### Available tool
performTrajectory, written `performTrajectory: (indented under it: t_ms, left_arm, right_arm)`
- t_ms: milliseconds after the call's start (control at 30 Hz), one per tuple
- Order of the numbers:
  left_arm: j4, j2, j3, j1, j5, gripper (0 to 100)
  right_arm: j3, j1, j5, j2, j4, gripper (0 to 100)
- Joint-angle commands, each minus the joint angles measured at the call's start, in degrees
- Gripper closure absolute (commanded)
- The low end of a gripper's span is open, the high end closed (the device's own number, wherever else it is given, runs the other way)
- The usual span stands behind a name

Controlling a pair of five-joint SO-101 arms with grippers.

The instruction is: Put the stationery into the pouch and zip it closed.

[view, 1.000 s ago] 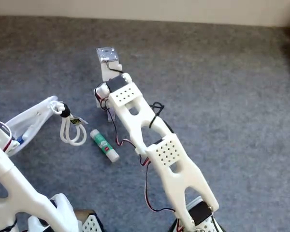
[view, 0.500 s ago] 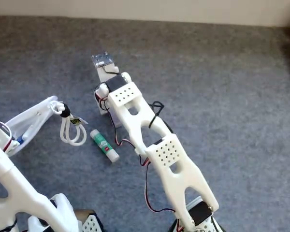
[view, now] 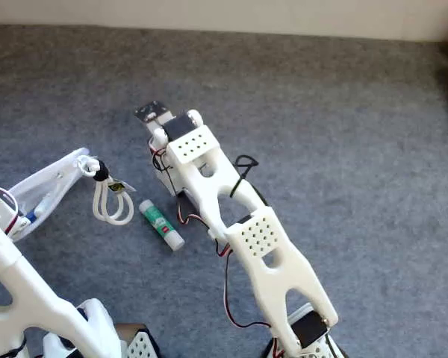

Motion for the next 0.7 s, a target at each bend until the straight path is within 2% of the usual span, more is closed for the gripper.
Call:
performTrajectory:
  t_ms: [0, 267, 467, 667]
  left_arm:
    - [-0.44, 0.66, -1.27, -0.92, 0.26, 99]
    - [-0.53, 0.75, -1.19, -0.92, 0.26, 99]
    - [-0.53, 0.75, -1.19, -0.92, 0.26, 99]
    - [-0.53, 0.75, -1.19, -0.92, 0.26, 99]
  right_arm:
    - [-0.57, 0.04, 0.97, -0.92, 2.07, 95.0]
    - [-0.48, 0.04, 0.79, -0.92, 3.03, 94.7]
    - [-0.48, -0.04, 0.70, -0.92, 3.30, 84.1]
    - [-0.48, 0.04, 1.05, -0.84, 3.30, 92.2]
